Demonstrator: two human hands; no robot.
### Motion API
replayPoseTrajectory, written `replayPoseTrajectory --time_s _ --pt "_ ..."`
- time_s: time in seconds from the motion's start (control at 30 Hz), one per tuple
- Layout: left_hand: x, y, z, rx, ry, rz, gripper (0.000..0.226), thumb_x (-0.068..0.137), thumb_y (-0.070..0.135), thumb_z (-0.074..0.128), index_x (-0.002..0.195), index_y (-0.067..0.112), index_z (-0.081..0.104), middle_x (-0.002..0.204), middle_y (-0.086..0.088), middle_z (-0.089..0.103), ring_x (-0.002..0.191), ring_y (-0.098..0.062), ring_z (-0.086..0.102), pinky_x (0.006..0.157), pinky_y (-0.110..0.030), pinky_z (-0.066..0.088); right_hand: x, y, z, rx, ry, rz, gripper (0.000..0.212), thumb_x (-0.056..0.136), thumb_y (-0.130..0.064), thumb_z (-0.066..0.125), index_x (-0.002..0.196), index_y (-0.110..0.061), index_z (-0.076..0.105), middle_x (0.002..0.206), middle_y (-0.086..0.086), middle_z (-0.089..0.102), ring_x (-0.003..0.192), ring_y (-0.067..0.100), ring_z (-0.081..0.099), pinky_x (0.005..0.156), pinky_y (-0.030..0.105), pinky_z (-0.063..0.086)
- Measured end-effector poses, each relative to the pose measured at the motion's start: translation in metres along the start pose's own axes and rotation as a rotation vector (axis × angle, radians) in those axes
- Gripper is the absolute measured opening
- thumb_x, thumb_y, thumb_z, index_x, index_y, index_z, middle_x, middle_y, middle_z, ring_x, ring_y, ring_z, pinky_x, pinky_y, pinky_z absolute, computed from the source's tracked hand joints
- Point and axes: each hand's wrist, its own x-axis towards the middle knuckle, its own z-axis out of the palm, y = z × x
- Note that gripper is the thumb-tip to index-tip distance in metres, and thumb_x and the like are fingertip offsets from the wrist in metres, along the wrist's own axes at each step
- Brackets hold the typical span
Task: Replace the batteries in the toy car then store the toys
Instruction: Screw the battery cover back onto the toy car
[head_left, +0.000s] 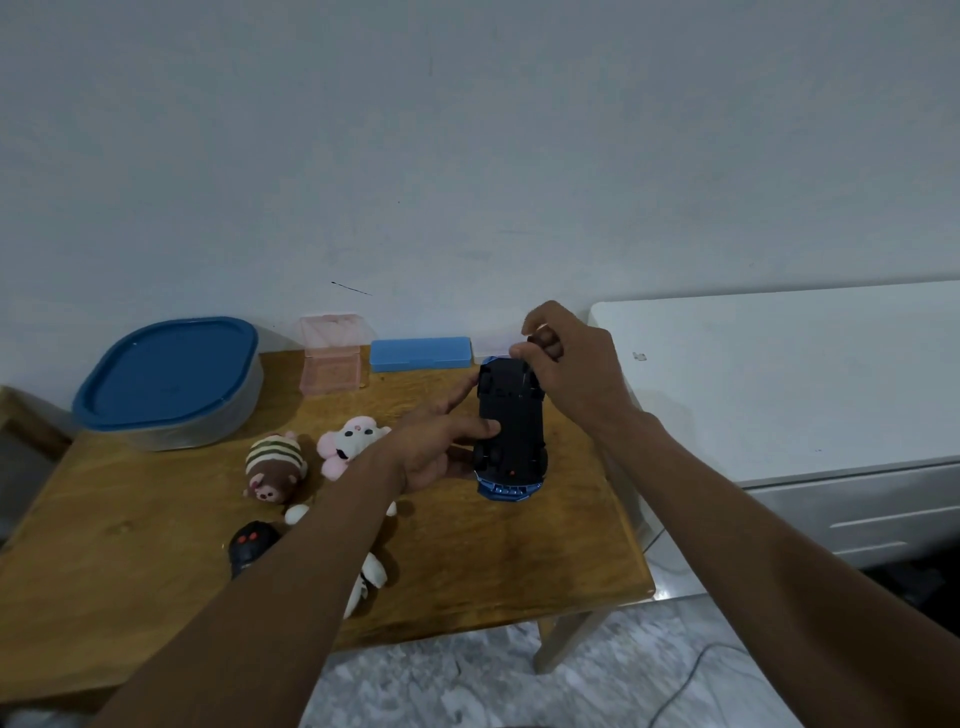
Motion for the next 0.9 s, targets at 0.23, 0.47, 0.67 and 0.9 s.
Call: replayPoseTrajectory --time_s 0.23,0.47,0.67,0.9 --pt "-0.0003 0.0006 -0.0027 -0.032 0.015 0.0 0.07 0.087 0.003 0.064 0.141 0.043 0.042 0.12 -0.017 0.066 0.109 -0.038 0.063 0.086 -0.05 0.054 -0.0021 0.0031 -0.0023 -0.054 0.03 -0.139 0.013 0.087 -0.017 0.066 0.095 -0.009 0.073 0.083 0.004 0.075 0.072 0.016 0.07 0.068 0.037 0.059" --pt "0.0005 -0.0022 -0.0022 -0.004 0.022 -0.003 0.073 0.086 0.003 0.066 0.142 0.043 0.041 0.119 -0.016 0.067 0.109 -0.038 0.064 0.084 -0.051 0.055 -0.0027 0.002 -0.0005 -0.063 0.01 -0.076 0.012 0.086 -0.016 0.068 0.08 -0.008 0.063 0.07 0.002 0.067 0.064 0.016 0.063 0.061 0.034 0.054" --pt "-0.0017 -0.0034 -0.0054 -0.018 0.023 -0.014 0.073 0.086 0.004 0.067 0.142 0.043 0.041 0.118 -0.015 0.068 0.108 -0.037 0.065 0.093 -0.055 0.052 -0.0017 -0.0009 0.0 -0.028 0.005 -0.023 0.009 0.087 -0.014 0.065 0.085 -0.01 0.057 0.069 -0.002 0.062 0.062 0.013 0.059 0.059 0.024 0.049" --pt "-0.005 0.0014 -0.0042 -0.031 0.03 0.006 0.071 0.088 0.004 0.064 0.142 0.043 0.04 0.118 -0.015 0.068 0.108 -0.037 0.065 0.094 -0.055 0.051 -0.0078 -0.0001 -0.0013 -0.067 0.032 -0.121 0.014 0.089 -0.017 0.064 0.096 -0.008 0.073 0.085 0.003 0.074 0.073 0.013 0.068 0.071 0.03 0.057"
